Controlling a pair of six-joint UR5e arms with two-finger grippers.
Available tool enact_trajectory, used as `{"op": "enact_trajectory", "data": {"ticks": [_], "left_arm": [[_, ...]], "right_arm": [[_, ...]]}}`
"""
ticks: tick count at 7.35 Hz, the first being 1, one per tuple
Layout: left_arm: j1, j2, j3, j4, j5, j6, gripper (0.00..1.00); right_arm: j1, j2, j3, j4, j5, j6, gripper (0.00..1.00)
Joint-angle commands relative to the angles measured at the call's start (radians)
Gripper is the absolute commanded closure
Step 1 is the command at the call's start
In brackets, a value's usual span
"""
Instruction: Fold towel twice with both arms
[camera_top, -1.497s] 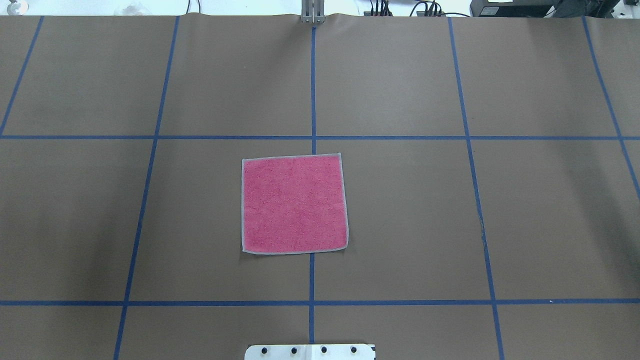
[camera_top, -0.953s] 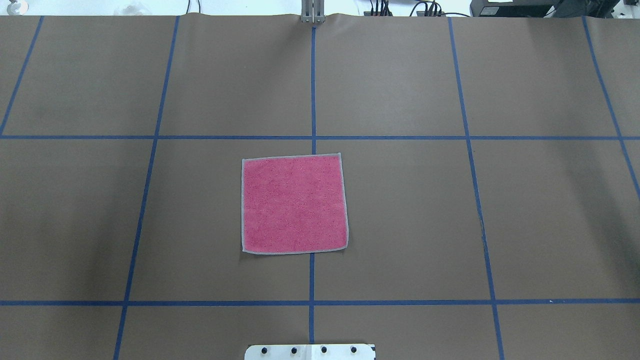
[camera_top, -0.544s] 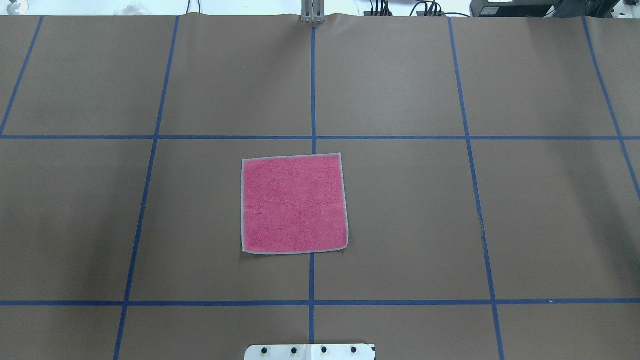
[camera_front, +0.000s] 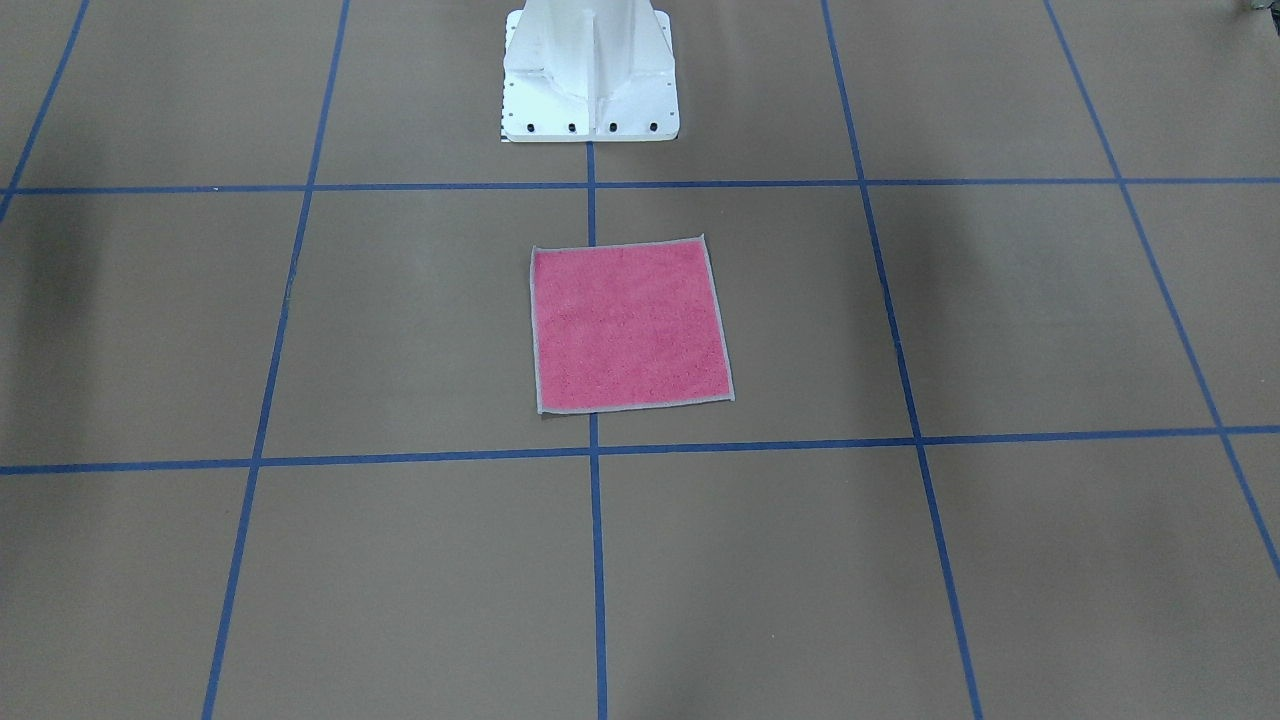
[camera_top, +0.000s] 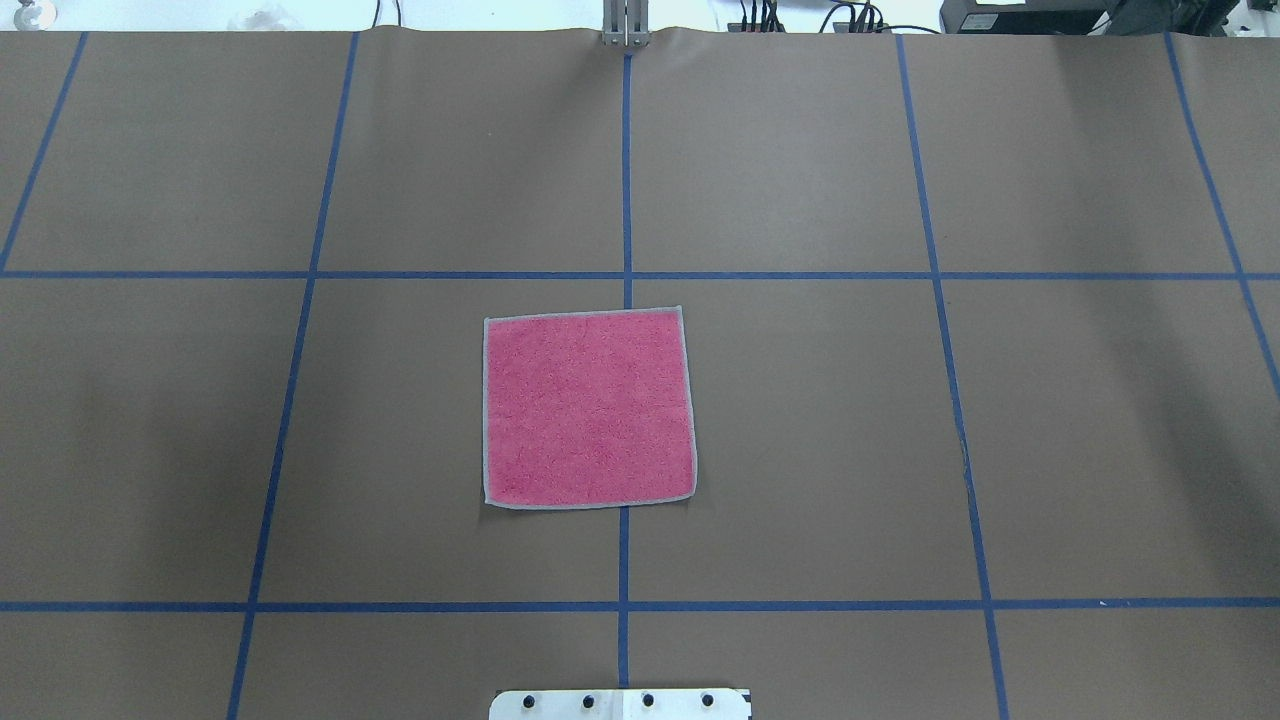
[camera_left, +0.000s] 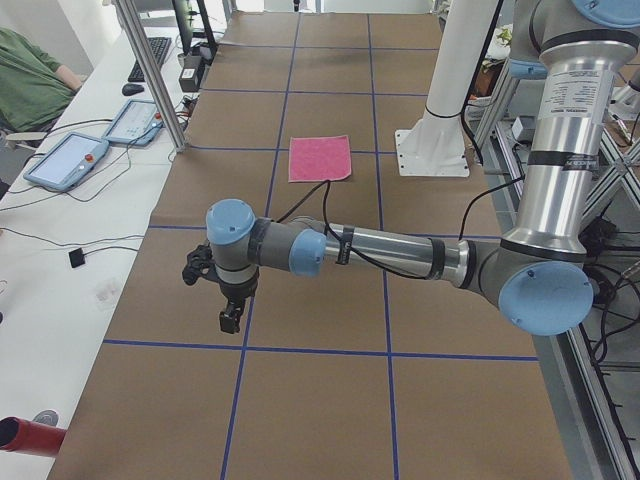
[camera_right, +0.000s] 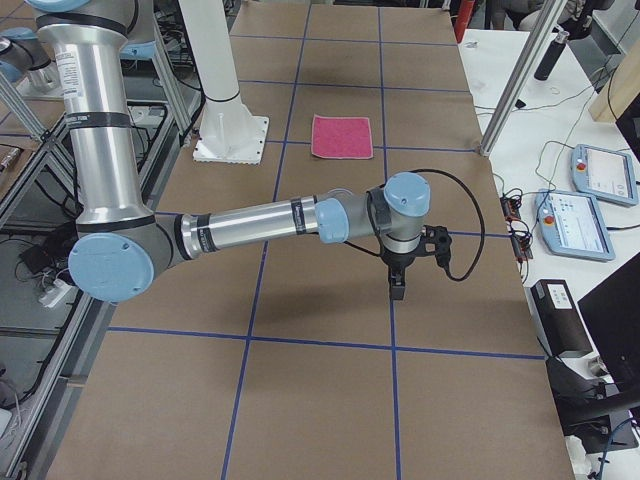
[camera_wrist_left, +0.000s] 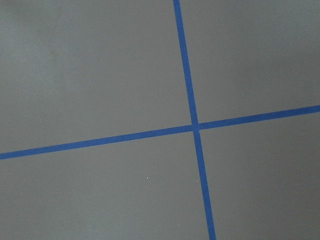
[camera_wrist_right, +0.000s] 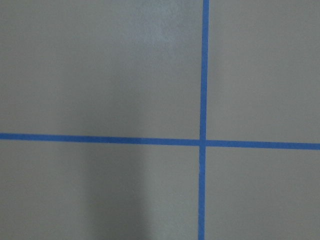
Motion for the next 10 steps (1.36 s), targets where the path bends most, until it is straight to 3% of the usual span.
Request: {"op": "enact_trajectory", "data": {"ticks": [1,3,4,5,7,9,10], "left_arm": [[0.147,-0.105,-0.027,-0.018,0.000,-0.240,0.00],[0.273,-0.177,-0.066,-0.063,-0.001,-0.519,0.00],[0.336,-0.179,-0.076,-0.144,-0.004,-0.692,0.00],[0.439,-0.181,-0.081,-0.267,-0.003,-0.990,0.00],[0.577,-0.168,-0.081,-0.543,0.064,-1.393,0.00],[0.669,-0.171,-0.084,-0.727,0.097,-1.711,0.00],[0.749,-0.171,-0.117,-0.736,0.155,-1.791,0.00]], "right_arm": [[-0.134,0.133,-0.004,0.006,-0.015,0.187,0.01],[-0.237,0.163,-0.007,0.040,-0.009,0.226,0.01],[-0.280,0.165,0.008,0.143,-0.014,0.286,0.00],[-0.313,0.168,0.020,0.219,-0.008,0.488,0.00],[-0.404,0.169,0.051,0.416,-0.030,0.899,0.00],[-0.501,0.159,0.063,0.607,-0.040,1.129,0.00],[-0.576,0.163,0.095,0.620,-0.088,1.182,0.00]]}}
